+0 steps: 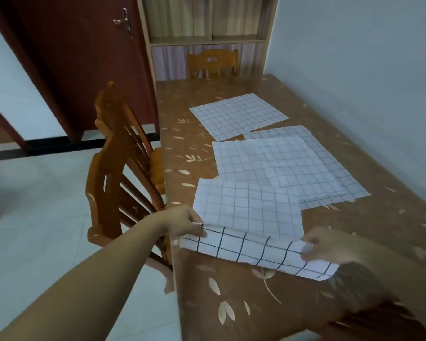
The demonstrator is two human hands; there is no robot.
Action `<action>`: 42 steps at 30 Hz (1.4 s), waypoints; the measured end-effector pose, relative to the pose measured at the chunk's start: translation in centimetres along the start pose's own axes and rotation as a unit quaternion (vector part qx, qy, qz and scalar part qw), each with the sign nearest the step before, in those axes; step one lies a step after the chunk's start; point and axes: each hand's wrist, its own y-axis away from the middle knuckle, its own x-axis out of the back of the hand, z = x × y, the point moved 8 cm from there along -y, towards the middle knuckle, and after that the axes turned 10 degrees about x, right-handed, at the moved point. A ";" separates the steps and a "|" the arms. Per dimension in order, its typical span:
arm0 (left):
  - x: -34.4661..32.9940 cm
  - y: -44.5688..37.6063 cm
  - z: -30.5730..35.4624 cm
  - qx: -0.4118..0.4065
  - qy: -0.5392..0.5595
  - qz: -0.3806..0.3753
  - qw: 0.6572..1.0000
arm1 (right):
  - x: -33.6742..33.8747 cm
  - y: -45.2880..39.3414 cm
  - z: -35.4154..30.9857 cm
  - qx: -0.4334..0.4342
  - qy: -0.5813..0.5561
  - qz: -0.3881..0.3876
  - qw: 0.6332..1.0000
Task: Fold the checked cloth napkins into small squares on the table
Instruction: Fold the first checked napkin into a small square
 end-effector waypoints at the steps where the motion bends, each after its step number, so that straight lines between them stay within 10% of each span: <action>1: 0.7 -0.4 -0.4 0.003 0.039 0.006 0.999 | 0.7 -0.1 0.4 0.001 -0.027 0.008 1.000; 11: 1.6 -6.2 -2.1 0.089 0.467 0.139 0.869 | 3.6 -7.6 8.9 -0.132 -0.358 0.198 0.903; 23: 0.5 -14.3 -4.6 0.190 0.412 0.167 0.875 | 3.5 -14.5 13.8 -0.145 -0.394 0.280 0.863; 31: -2.5 -15.4 -6.8 0.170 0.427 0.097 0.883 | 4.7 -16.3 14.1 -0.156 -0.366 0.369 0.840; 37: -1.8 -14.9 -7.9 0.161 0.460 0.198 0.850 | 3.2 -14.3 12.8 -0.124 -0.332 0.396 0.847; 42: -0.9 -14.1 -6.6 0.147 0.409 0.239 0.868 | 2.2 -12.4 7.1 -0.038 0.017 0.366 0.929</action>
